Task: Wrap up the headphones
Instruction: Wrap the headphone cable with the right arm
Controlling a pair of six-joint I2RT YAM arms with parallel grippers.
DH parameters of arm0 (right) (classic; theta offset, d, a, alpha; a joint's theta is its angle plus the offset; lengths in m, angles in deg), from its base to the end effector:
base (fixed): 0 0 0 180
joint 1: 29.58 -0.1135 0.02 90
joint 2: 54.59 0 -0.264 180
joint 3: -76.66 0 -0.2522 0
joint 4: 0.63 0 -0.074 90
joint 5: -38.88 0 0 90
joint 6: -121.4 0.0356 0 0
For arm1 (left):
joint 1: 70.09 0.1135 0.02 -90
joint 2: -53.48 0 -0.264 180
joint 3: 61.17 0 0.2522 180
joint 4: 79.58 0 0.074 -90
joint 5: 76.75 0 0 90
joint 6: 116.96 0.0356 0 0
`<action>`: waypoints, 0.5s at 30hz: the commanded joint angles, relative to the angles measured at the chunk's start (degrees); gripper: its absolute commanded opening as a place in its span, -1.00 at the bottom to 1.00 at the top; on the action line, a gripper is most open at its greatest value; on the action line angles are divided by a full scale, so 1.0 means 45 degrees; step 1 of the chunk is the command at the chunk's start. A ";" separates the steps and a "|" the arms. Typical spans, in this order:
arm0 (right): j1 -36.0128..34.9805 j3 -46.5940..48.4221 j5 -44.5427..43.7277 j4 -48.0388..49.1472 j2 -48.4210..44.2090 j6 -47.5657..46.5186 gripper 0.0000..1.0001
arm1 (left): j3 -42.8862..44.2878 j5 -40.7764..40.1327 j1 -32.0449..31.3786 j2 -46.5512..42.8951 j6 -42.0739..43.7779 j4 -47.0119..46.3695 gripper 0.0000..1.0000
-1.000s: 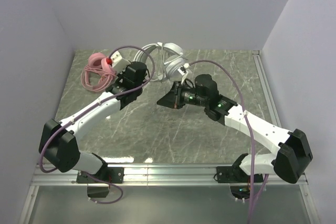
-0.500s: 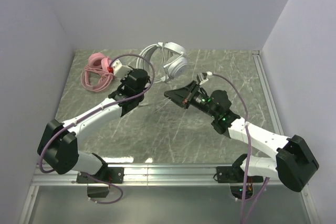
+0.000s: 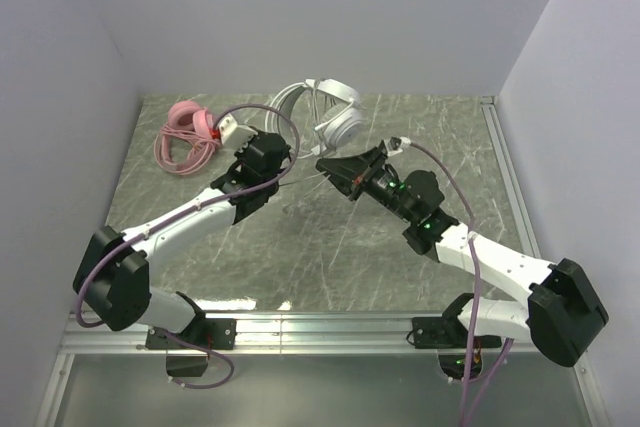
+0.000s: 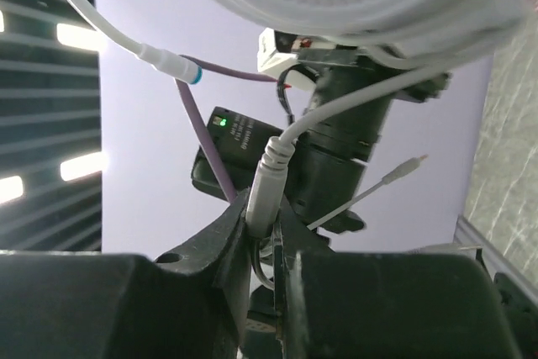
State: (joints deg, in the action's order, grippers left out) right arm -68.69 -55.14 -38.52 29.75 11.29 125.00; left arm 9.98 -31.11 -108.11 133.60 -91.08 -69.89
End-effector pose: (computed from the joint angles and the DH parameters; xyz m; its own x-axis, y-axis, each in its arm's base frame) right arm 0.1957 0.1691 0.3018 -0.7899 0.6131 0.0134 -0.1212 -0.1775 0.9766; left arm 0.2659 -0.1763 0.3024 -0.0367 -0.7878 -0.6148 -0.2623 0.6012 -0.7548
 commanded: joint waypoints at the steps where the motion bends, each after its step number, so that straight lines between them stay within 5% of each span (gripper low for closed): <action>1: 0.0059 0.1565 0.1222 -0.0645 0.0143 -0.0566 -1.00 | 0.0703 -0.0903 -0.0008 0.0164 0.0281 -0.0755 -0.99; 6: 0.0059 0.2210 0.1263 -0.3687 0.0066 -0.2144 -1.00 | 0.0472 -0.0749 -0.0008 0.0204 0.0829 -0.1143 -0.99; 11: 0.0059 0.1527 0.1515 -0.3519 0.0007 -0.2965 -1.00 | -0.0388 -0.0709 -0.0086 0.0204 0.1143 -0.1418 -0.99; 15: 0.0059 0.1275 0.2781 -0.2904 0.0143 -0.5557 -1.00 | -0.0760 -0.0885 -0.0086 0.0068 0.0928 -0.1399 -0.99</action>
State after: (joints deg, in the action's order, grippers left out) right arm -68.67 -48.98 -31.44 11.06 12.78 110.51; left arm 6.83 -32.47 -108.48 134.95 -86.38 -71.40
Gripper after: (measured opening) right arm 0.173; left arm 0.105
